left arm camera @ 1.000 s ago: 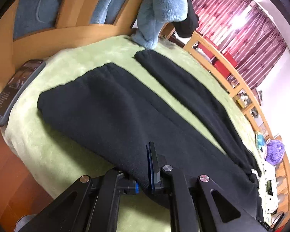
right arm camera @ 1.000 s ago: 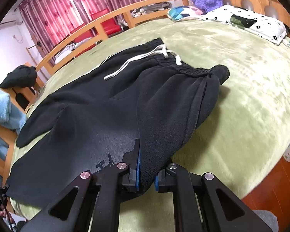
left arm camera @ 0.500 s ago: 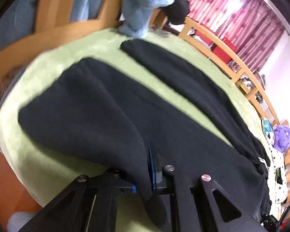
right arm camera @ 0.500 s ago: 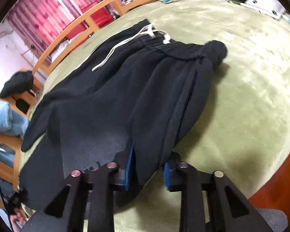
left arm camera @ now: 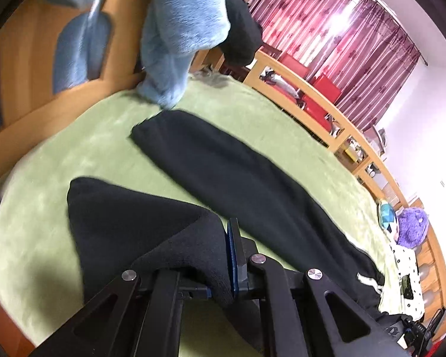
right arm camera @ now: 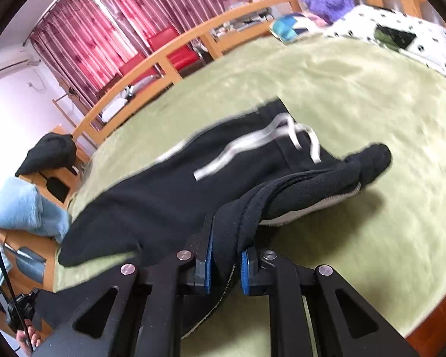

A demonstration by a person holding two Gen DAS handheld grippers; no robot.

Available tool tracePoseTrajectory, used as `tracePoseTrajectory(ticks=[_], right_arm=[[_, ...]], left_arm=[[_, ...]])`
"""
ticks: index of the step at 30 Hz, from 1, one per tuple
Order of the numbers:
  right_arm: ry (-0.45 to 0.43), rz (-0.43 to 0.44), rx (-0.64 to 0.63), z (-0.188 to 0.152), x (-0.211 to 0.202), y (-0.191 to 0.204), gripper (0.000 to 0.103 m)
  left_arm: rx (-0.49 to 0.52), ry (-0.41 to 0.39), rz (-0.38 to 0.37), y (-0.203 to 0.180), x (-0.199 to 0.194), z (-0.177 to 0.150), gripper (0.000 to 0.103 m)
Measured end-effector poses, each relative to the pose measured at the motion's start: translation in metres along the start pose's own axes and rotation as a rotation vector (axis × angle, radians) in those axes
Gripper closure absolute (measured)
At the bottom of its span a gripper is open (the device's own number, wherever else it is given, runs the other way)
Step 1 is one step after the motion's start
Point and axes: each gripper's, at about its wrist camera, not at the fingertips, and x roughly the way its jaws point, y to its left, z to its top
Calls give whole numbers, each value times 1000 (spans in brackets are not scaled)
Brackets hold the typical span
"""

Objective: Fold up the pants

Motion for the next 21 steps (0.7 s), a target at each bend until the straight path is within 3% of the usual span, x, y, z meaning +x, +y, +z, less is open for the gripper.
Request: tracePoseTrajectory(ticks=[9,14,15,17,20,21], right_arm=[[-43,-8,-60,96,69,57,90],[-75,-47,-35,145,134,71,88],[-69,-69,-32,148,148,71,85],[-9,-110,-35,145,183,67,62],[92,-83,-78,123,201,59,62],[101,-80,-94,116,198,58,62]], left_arm=[[22,-41,-38,-52,73,83,95],[25,-92,19,-78,134,121,94],[18,-82,52,-82,152,122,91],[52,3,132,-91,188,118,83],[114,67,173,-100,204,100,71],[134,69,163,-101,200,89,57]])
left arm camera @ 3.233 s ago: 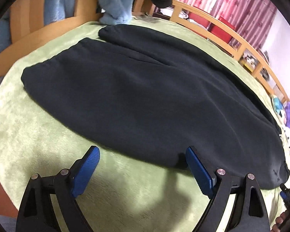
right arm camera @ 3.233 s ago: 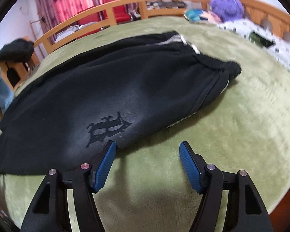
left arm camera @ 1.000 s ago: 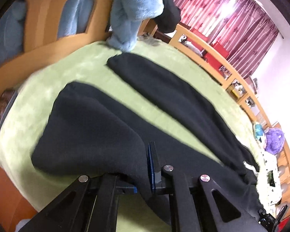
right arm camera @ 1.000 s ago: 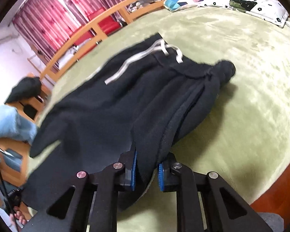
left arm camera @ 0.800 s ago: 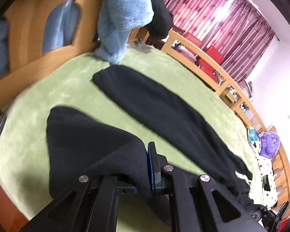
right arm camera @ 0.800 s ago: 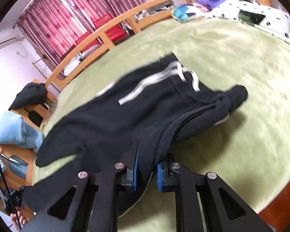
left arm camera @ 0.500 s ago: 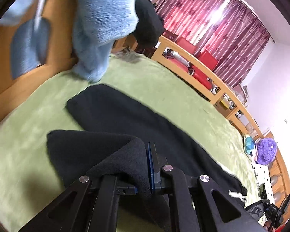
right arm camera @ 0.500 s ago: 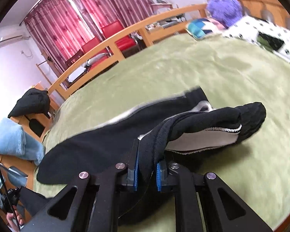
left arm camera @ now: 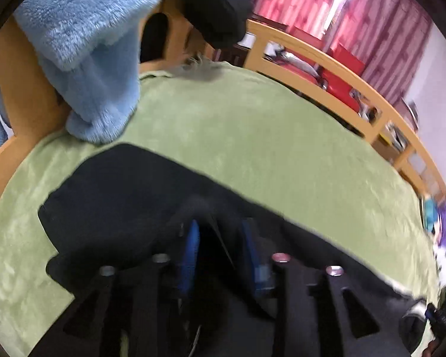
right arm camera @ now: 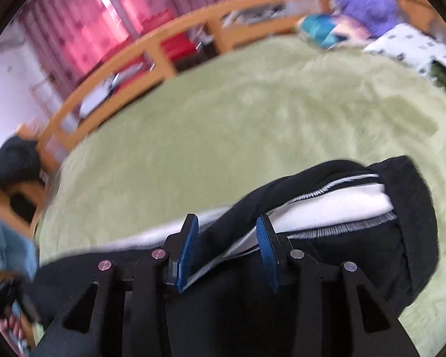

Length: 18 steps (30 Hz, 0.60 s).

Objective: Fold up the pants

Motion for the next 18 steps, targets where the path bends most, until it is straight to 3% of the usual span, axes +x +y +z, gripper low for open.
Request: tracePoseTrajectory(ticks=[1,2,5,8,12,15,18], right_arm=[[-2,-7,-20,-9,-6,-1,61],[-16,-24,-44,-20,-16,-3,60],[-43,-67,-100,-57,-45,-16,47],[12,-116,-146,-89,-52,-35,47],[105,-106,-88,-117,-30,-60,47],[109,-76,14,-123,-16,-75,45],[97,0,77,-114,-8,-78,23]], left_arm=[[18,-3,-8,-1,-6,-10,39],[35,-12,-18,0,-16,-21,34],[71,-35,-58,7,-40,-47,33],[81,8,-86,18,-50,-79,32],[7,116,-142,34,-24,-113,32],[-82,166,-169,42,4,-124,32],[-139,147,-128,47,24,-119,32]])
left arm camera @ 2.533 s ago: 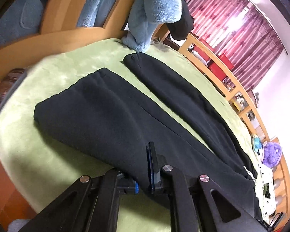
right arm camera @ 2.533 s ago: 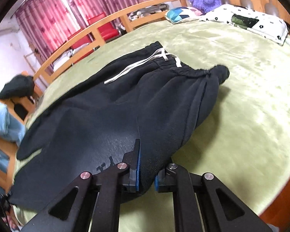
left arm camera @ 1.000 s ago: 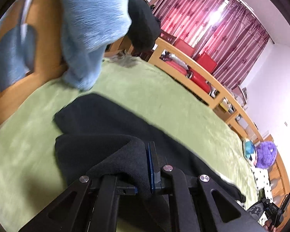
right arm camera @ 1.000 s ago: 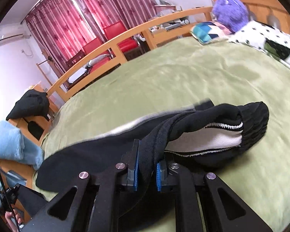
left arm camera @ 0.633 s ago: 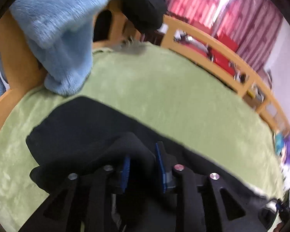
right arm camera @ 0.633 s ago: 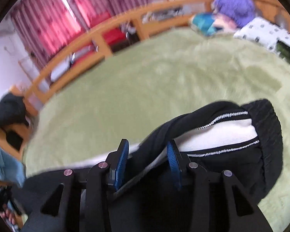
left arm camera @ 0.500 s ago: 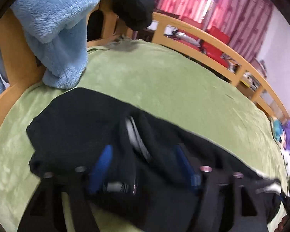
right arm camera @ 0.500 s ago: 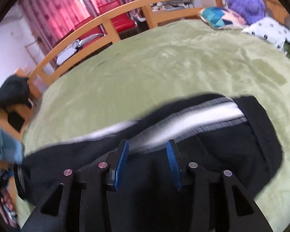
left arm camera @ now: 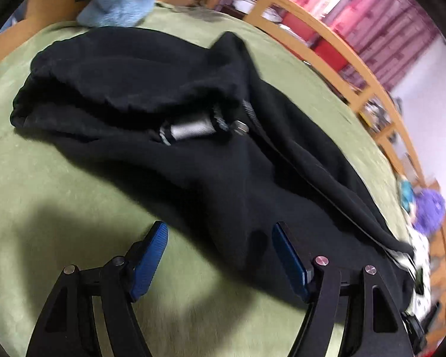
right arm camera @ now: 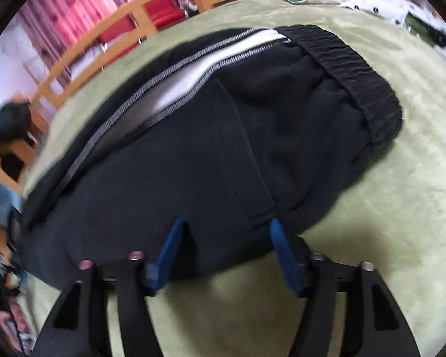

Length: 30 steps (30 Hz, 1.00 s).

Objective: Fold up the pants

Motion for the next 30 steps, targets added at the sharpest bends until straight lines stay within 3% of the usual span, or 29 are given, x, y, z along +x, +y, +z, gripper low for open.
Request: tracePoseTrajectory(ticks=[2,7,8,9,10,11,12,14,16,24,30], right_arm=[[2,1,30,7,9,2,13],[-49,-92,-40,10,23,23,11],[-63,-112,-37,11,25,27,12],[-72,-124,-34,10,24,30,13],[-84,-144,-34,9,25,32,24],[-102,-194,-45,9,27,34,42],[-109,-207,-52,9,26,35,48],[-123,-190,-61,9,22,35,73],[-137,-159,-51,8,14,34,81],[-193,-118,-13,7,-47,26,88],[-189,-126,-44,-3,-108,-7,89]], left_arm=[[-37,-17,-13,3,8,6,32],[-67,-59,-11,-5,22,17,34],[-61,-66,-1,-7,24,18,36],[-61,-69,20,-7,25,18,51],[-67,-71,41,-6,27,19,62],[-79,-66,35,-4,29,20,66],[-82,-67,21,-2,28,19,75],[-66,-60,6,-2,23,18,88],[-70,-69,-10,-3,11,14,91],[-23,-84,-79,-9,-67,-9,91],[41,-51,-113,-18,-125,-66,91]])
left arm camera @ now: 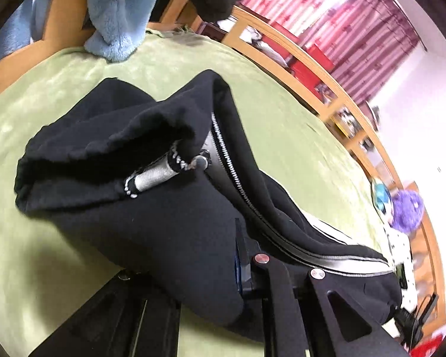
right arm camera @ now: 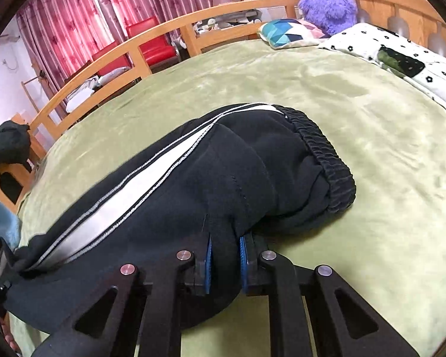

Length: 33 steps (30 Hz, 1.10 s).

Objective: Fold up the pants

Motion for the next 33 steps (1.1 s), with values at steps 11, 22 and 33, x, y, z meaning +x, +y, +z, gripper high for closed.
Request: tracePoseTrajectory(ticks=[11,22,33], right_arm=[[30,-73,-3,-53,-74,-130,89],[43,-132,-200,-81,-104,-108,57],[4,-34,-79,-93,-126,-61,51]], left_arm=[[66,89,-20,-38,-39,-117,91],[162,147,23,-19,-77,-122,70],[254,5,-53,-35,-137,-95,44]])
